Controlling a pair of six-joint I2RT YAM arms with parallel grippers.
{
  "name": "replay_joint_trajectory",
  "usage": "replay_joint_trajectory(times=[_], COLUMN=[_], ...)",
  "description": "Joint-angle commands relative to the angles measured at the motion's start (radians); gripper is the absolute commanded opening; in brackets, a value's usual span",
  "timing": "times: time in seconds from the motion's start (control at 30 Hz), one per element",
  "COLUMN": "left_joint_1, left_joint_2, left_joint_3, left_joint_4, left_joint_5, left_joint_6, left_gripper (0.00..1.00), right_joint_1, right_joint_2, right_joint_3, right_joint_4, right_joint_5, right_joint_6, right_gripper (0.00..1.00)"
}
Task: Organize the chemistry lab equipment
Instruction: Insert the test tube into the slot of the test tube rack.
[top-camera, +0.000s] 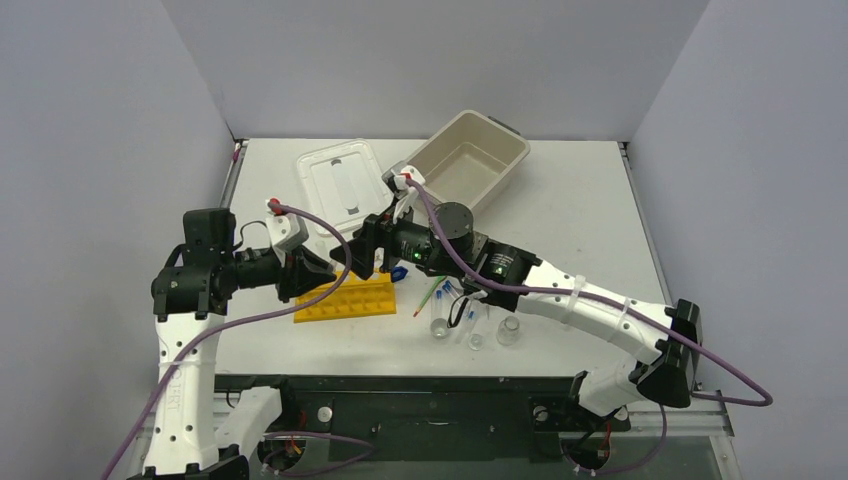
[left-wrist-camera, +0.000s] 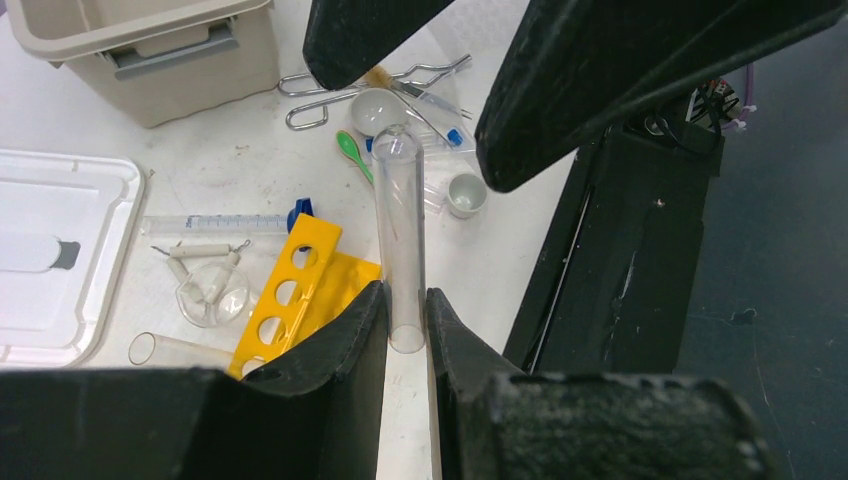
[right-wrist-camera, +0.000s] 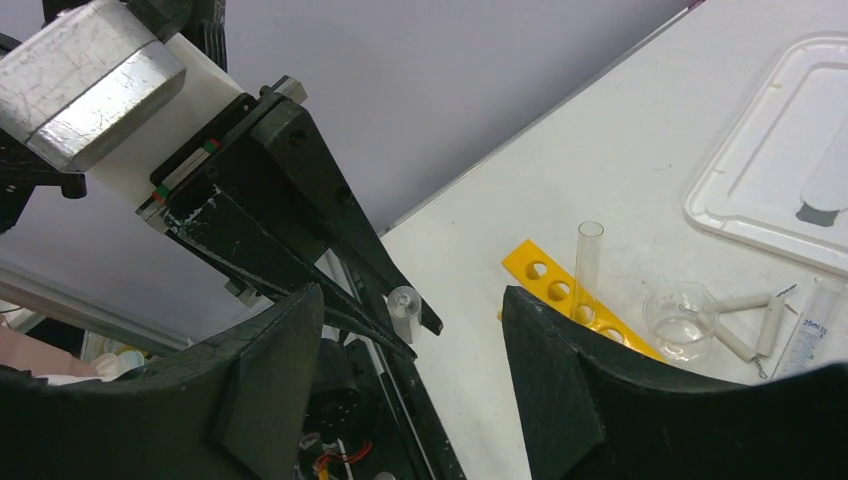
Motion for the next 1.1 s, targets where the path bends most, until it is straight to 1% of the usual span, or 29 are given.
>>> replay_joint_trajectory(times=[0.0, 0.1, 0.23, 0.33, 0.37, 0.4, 0.43, 0.47, 0.5, 0.53, 0.57, 0.63, 0.67, 0.7, 0.73, 0.77, 0.8, 0.87, 0.9, 1.0, 1.03, 1.07], left_joint_1=[-0.004, -0.004, -0.004, -0.004, -0.004, -0.004, -0.004, -0.004, -0.004, -0.004, -0.004, -0.004, -0.004, -0.004, -0.004, -0.003, -0.001, 0.013, 0.022, 0.131, 0.196, 0.227], left_joint_2=[-0.003, -0.001, -0.002, -0.002, -0.002, -0.002, -0.001, -0.001, -0.001, 0.0, 0.0, 0.003, 0.006, 0.007, 0.012, 0.015, 0.021, 0.031, 0.036, 0.061, 0.069, 0.09], left_joint_3=[-0.001, -0.002, -0.003, -0.004, -0.002, -0.001, -0.001, 0.001, 0.002, 0.003, 0.003, 0.001, 0.001, 0.0, 0.001, 0.004, 0.01, 0.021, 0.025, 0.037, 0.037, 0.037], left_joint_4=[0.052, 0.06, 0.058, 0.057, 0.057, 0.056, 0.054, 0.053, 0.05, 0.049, 0.049, 0.056, 0.06, 0.076, 0.086, 0.089, 0.105, 0.12, 0.122, 0.138, 0.141, 0.143], left_joint_5=[0.0, -0.002, -0.005, -0.009, -0.013, -0.014, -0.016, -0.018, -0.019, -0.02, -0.023, -0.03, -0.035, -0.05, -0.058, -0.084, -0.101, -0.159, -0.19, -0.224, -0.235, -0.245], left_joint_6=[-0.026, -0.033, -0.033, -0.033, -0.033, -0.033, -0.031, -0.029, -0.025, -0.024, -0.024, -0.033, -0.039, -0.06, -0.068, -0.085, -0.1, -0.128, -0.133, -0.124, -0.114, -0.105], left_gripper=[0.0, 0.0, 0.0, 0.0, 0.0, 0.0, 0.0, 0.0, 0.0, 0.0, 0.0, 0.01, 0.05, 0.21, 0.35, 0.59, 0.72, 0.79, 0.79, 0.82, 0.82, 0.82], right_joint_1=[0.015, 0.018, 0.019, 0.022, 0.022, 0.024, 0.025, 0.026, 0.026, 0.027, 0.027, 0.027, 0.026, 0.026, 0.026, 0.025, 0.023, 0.022, 0.02, 0.019, 0.02, 0.022], right_joint_2=[0.019, 0.033, 0.056, 0.07, 0.074, 0.076, 0.08, 0.081, 0.083, 0.083, 0.082, 0.08, 0.078, 0.076, 0.075, 0.075, 0.074, 0.074, 0.074, 0.074, 0.077, 0.078], right_joint_3=[0.054, 0.061, 0.069, 0.078, 0.08, 0.084, 0.086, 0.088, 0.089, 0.088, 0.088, 0.083, 0.08, 0.079, 0.078, 0.076, 0.076, 0.073, 0.06, 0.03, 0.014, 0.002], right_joint_4=[0.001, -0.006, 0.004, 0.015, 0.016, 0.017, 0.018, 0.018, 0.018, 0.018, 0.017, 0.013, 0.005, 0.0, -0.021, -0.036, -0.068, -0.128, -0.142, -0.192, -0.198, -0.209], right_joint_5=[-0.023, -0.021, -0.024, -0.029, -0.029, -0.028, -0.026, -0.024, -0.021, -0.017, -0.012, -0.004, 0.0, 0.011, 0.018, 0.038, 0.051, 0.104, 0.134, 0.196, 0.219, 0.23], right_joint_6=[-0.015, -0.008, 0.005, 0.015, 0.015, 0.018, 0.018, 0.02, 0.019, 0.021, 0.022, 0.022, 0.017, 0.013, 0.002, -0.015, -0.026, -0.063, -0.085, -0.117, -0.129, -0.134], right_gripper=[0.6, 0.57, 0.49, 0.38, 0.33, 0.29, 0.22, 0.18, 0.08, 0.03, 0.0, 0.0, 0.0, 0.0, 0.0, 0.0, 0.0, 0.0, 0.0, 0.0, 0.0, 0.0])
